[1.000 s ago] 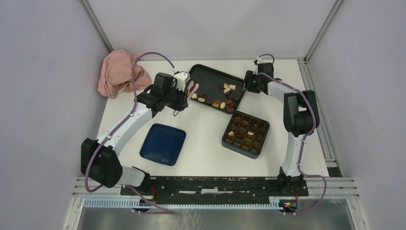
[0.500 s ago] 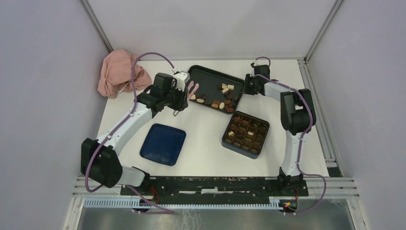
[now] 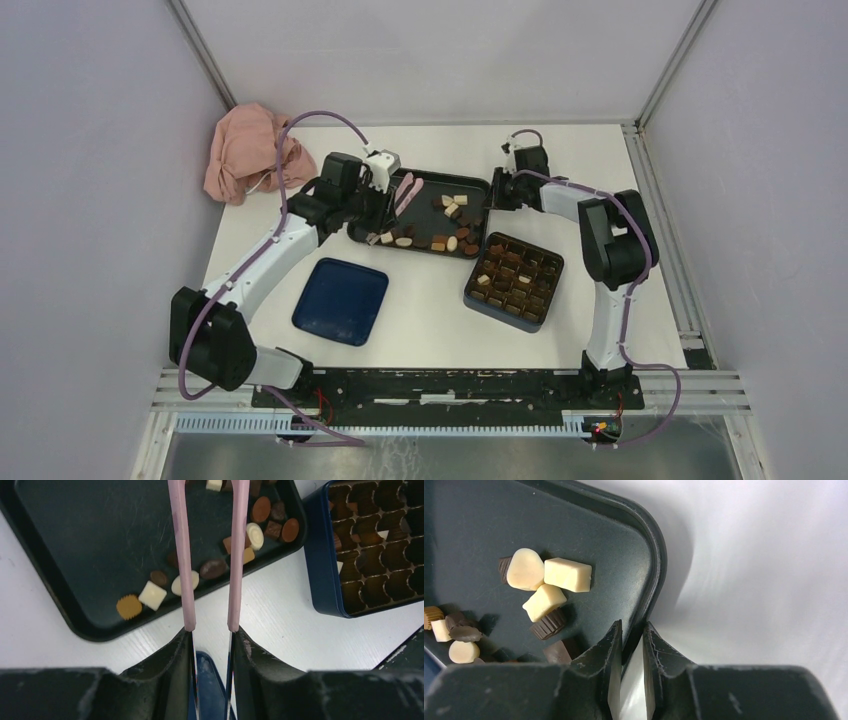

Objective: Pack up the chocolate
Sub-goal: Move the plate to the center of the board, then pick up the fake chocolate from the plate, then place the fake chocolate in the packing box, then pick up the fake chocolate from the plate.

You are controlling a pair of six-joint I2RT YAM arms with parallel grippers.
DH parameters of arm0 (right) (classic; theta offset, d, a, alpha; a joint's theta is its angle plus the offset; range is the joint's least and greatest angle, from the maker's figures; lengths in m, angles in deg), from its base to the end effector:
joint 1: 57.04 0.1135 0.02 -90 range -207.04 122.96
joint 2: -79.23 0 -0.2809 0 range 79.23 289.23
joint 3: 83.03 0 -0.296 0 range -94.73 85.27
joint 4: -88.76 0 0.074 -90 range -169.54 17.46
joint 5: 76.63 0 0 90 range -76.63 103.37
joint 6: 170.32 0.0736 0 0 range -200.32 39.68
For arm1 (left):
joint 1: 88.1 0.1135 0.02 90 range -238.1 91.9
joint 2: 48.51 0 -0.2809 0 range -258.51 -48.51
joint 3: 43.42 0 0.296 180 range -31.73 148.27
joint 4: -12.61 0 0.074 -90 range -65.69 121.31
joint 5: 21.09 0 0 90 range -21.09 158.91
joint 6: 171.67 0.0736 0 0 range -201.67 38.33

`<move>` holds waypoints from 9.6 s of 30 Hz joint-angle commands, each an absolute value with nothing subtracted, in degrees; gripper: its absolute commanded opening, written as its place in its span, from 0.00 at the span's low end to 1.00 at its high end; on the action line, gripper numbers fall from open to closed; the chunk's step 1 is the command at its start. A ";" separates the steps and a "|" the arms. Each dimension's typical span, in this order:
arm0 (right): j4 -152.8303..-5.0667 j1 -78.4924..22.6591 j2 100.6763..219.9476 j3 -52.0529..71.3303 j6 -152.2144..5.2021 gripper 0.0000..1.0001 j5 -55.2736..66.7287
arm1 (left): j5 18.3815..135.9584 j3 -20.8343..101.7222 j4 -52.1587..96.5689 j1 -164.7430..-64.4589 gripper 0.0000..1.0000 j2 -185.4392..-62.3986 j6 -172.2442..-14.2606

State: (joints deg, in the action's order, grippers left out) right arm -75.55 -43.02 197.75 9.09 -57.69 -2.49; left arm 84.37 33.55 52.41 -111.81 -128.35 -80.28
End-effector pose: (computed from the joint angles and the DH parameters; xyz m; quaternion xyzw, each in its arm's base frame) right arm 0.4887 0.1428 0.1047 0.0178 0.9206 0.2374 0.3094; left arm 0.3333 -0.1678 0.2769 0.2499 0.8742 -0.1978 0.3664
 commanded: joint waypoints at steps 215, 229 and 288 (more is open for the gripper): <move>-41.14 -56.69 169.24 25.72 -148.03 0.31 -28.91 | 96.85 58.20 66.89 -144.84 0.14 -160.69 -82.12; -41.28 -56.73 167.13 25.95 -147.71 0.52 -29.51 | 94.05 60.28 67.72 -145.19 0.33 -162.48 -82.78; -39.01 -59.42 163.08 25.64 -148.56 0.63 -36.86 | 76.31 56.56 76.71 -115.56 0.42 -158.72 -74.03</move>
